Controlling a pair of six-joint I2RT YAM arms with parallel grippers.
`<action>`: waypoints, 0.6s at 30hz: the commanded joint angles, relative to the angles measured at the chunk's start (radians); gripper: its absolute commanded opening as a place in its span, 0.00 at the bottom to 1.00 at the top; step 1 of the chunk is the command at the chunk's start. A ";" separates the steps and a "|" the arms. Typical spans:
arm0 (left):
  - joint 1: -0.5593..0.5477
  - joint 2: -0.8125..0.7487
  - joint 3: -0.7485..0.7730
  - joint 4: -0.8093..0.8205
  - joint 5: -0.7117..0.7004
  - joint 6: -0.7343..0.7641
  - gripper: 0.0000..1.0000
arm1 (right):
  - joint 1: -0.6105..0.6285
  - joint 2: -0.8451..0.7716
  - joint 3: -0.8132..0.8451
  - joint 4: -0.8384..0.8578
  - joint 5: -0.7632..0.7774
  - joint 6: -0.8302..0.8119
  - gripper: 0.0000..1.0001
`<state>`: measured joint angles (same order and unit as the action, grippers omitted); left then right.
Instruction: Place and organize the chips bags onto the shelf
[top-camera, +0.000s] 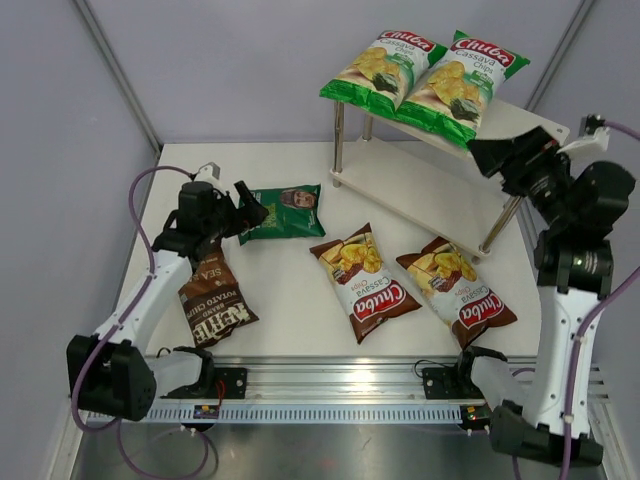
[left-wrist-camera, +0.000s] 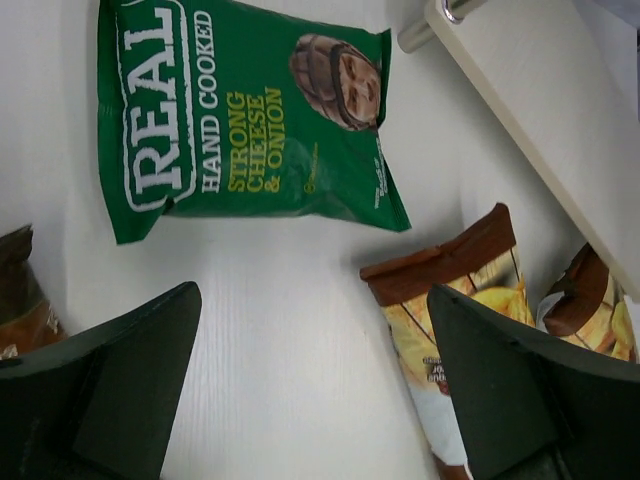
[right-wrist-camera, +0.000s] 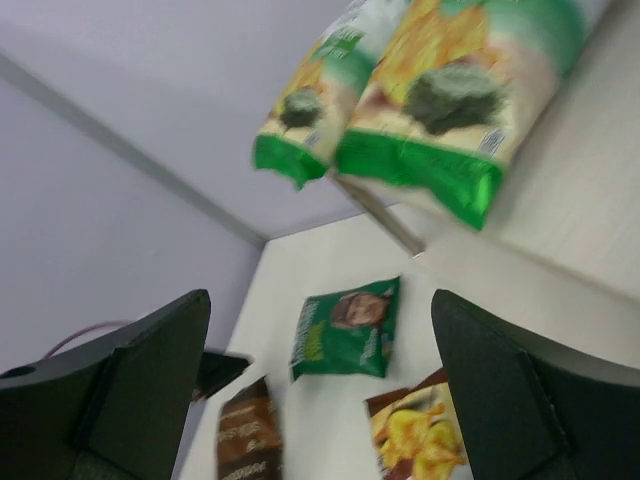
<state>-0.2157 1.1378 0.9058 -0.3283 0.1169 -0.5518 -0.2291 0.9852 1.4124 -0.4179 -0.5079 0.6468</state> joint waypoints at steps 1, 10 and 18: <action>0.093 0.141 0.030 0.213 0.185 -0.048 0.99 | 0.004 -0.118 -0.246 0.374 -0.247 0.178 1.00; 0.257 0.445 0.148 0.244 0.334 0.065 0.99 | 0.112 -0.201 -0.437 0.614 -0.412 0.344 0.99; 0.314 0.671 0.248 0.279 0.487 0.105 0.97 | 0.223 -0.207 -0.371 0.614 -0.512 0.312 0.99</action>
<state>0.0799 1.7901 1.1000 -0.1059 0.4992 -0.4873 -0.0238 0.7979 0.9871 0.1139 -0.9394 0.9504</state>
